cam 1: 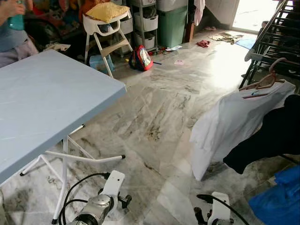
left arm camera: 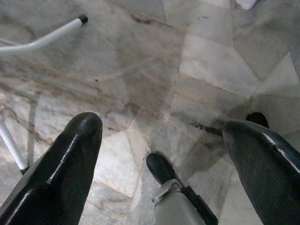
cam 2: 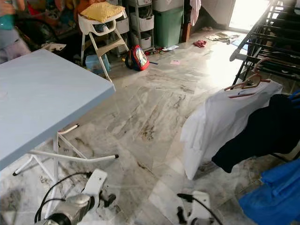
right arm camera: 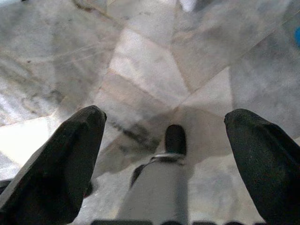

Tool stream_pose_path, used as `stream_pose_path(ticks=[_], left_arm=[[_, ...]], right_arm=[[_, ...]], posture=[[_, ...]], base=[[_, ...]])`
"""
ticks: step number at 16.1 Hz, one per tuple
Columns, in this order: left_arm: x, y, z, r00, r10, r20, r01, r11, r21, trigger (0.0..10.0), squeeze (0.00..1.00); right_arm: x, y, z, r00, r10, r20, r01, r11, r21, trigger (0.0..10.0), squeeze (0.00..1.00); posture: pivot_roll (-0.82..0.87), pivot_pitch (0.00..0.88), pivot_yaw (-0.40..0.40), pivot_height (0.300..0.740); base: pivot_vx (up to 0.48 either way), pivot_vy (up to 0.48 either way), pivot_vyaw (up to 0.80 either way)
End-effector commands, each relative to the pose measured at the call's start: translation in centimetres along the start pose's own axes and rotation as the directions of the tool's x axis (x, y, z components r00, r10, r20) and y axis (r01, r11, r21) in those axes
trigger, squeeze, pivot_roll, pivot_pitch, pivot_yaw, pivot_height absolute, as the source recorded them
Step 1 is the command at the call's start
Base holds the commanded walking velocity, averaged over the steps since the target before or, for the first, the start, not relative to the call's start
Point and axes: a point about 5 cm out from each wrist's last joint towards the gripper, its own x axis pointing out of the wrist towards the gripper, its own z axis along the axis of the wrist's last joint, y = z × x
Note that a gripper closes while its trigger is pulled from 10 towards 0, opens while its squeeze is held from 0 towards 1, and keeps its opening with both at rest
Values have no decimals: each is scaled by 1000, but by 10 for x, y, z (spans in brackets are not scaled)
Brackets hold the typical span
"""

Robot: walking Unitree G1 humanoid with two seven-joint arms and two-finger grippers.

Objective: Hang hanger

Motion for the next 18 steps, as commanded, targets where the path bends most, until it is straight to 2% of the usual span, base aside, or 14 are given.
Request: stream_pose_path(ticks=[1, 3, 4, 5, 8, 9, 10, 12, 13, 14, 15, 16, 17, 18], left_arm=[[-1, 9, 17, 996, 43, 82, -42, 999, -16, 10000, 0], [-4, 21, 49, 973, 95, 210, -93, 995, -19, 10000, 0], [-7, 29, 71, 952, 97, 291, -94, 995, -23, 10000, 0], [-11, 35, 87, 937, 93, 336, -106, 994, 20, 10000, 0], [-19, 40, 120, 894, 46, 446, -82, 995, 61, 10000, 0], [-30, 46, 149, 834, 16, 552, -48, 998, 43, 10000, 0], [-33, 47, 154, 818, 6, 575, -37, 998, 41, 10000, 0], [-45, 53, 172, 738, -22, 675, -1, 999, 34, 10000, 0], [-50, 56, 178, 712, -4, 703, -63, 996, 70, 10000, 0], [-52, 56, 179, 693, -10, 721, -62, 995, 74, 10000, 0], [-58, 58, 179, 652, -14, 758, -78, 993, 86, 10000, 0], [-63, 60, 177, 603, 0, 797, -105, 991, 80, 10000, 0], [-71, 62, 171, 543, 42, 839, -165, 985, 57, 10000, 0], [-74, 62, 156, 517, 84, 852, -159, 987, -1, 10000, 0]], right_arm=[[2, 6, 15, 998, 5, 56, -4, 1000, -8, 10000, 0], [4, 4, 51, 987, 18, 162, -18, 1000, 2, 10000, 0], [3, 4, 80, 968, 35, 248, -35, 999, -5, 10000, 0], [1, 5, 100, 948, 57, 313, -46, 998, -40, 10000, 0], [-8, 10, 146, 882, 127, 455, -78, 989, -125, 10000, 0], [-21, 14, 184, 799, 198, 568, -114, 977, -180, 10000, 0], [-24, 15, 191, 780, 217, 588, -119, 972, -200, 10000, 0], [-40, 18, 217, 702, 293, 649, -119, 947, -298, 10000, 0], [-50, 18, 226, 666, 329, 669, -104, 929, -354, 10000, 0], [-54, 17, 228, 654, 340, 675, -89, 922, -377, 10000, 0], [-59, 14, 229, 640, 323, 697, -52, 924, -380, 10000, 0], [-63, 9, 226, 630, 268, 729, -8, 941, -339, 10000, 0], [-70, 9, 214, 609, 278, 743, -42, 946, -321, 10000, 0], [-77, 8, 197, 587, 256, 768, -32, 955, -294, 10000, 0]], posture=[[-126, 0, 70, 740], [-126, 0, 68, 740], [-124, 0, 67, 740], [-121, 0, 61, 740], [-108, 0, 43, 740], [-90, 0, 27, 740], [-86, 0, 25, 740], [-80, 0, 22, 740], [-78, 0, 24, 740], [-78, 0, 27, 740], [-81, 0, 33, 740], [-81, 0, 34, 740], [-76, 0, 36, 740], [-69, 0, 35, 740]], base=[[0, 0, 0], [0, 0, 0], [0, 0, 0], [0, 0, 0], [0, 0, 0], [0, 0, 0], [0, 0, 0], [0, 0, 0], [0, 0, 0], [0, 0, 0], [0, 0, 0], [0, 0, 0], [0, 0, 0], [0, 0, 0]])
